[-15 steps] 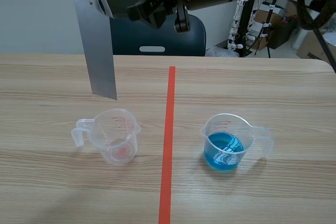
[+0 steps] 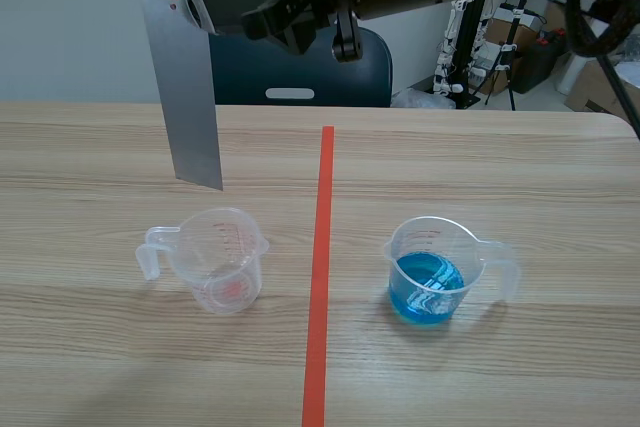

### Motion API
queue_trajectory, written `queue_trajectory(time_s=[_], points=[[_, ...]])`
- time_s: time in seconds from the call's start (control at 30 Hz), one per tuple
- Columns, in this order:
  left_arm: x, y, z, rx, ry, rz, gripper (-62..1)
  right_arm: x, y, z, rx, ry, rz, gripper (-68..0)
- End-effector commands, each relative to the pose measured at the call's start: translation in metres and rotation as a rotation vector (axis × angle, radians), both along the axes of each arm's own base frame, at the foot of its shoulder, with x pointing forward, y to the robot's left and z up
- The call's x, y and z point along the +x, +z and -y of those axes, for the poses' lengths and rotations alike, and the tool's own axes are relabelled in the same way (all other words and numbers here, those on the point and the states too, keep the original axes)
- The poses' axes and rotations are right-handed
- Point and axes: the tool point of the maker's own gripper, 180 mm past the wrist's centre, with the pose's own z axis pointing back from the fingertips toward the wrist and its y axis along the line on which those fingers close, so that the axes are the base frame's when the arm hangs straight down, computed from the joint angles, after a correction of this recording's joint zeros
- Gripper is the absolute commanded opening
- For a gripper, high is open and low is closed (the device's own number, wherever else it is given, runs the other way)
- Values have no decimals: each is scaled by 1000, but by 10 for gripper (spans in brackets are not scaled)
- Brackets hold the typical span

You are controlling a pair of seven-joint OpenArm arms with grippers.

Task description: Do the redox reaction experiment. move the plate over the blue solution

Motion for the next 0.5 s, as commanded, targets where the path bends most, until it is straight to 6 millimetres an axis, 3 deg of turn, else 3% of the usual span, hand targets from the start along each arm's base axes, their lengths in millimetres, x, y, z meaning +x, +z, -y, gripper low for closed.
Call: queue_trajectory(time_s=[0.0,0.23,0.47], points=[[1,10,-2,-23,6,50,14,2,19,0,37,2,38,-656],[1,10,-2,-23,6,50,14,0,17,3,27,16,42,-656],[1,10,-2,-23,6,50,14,4,13,20,11,2,42,-656]])
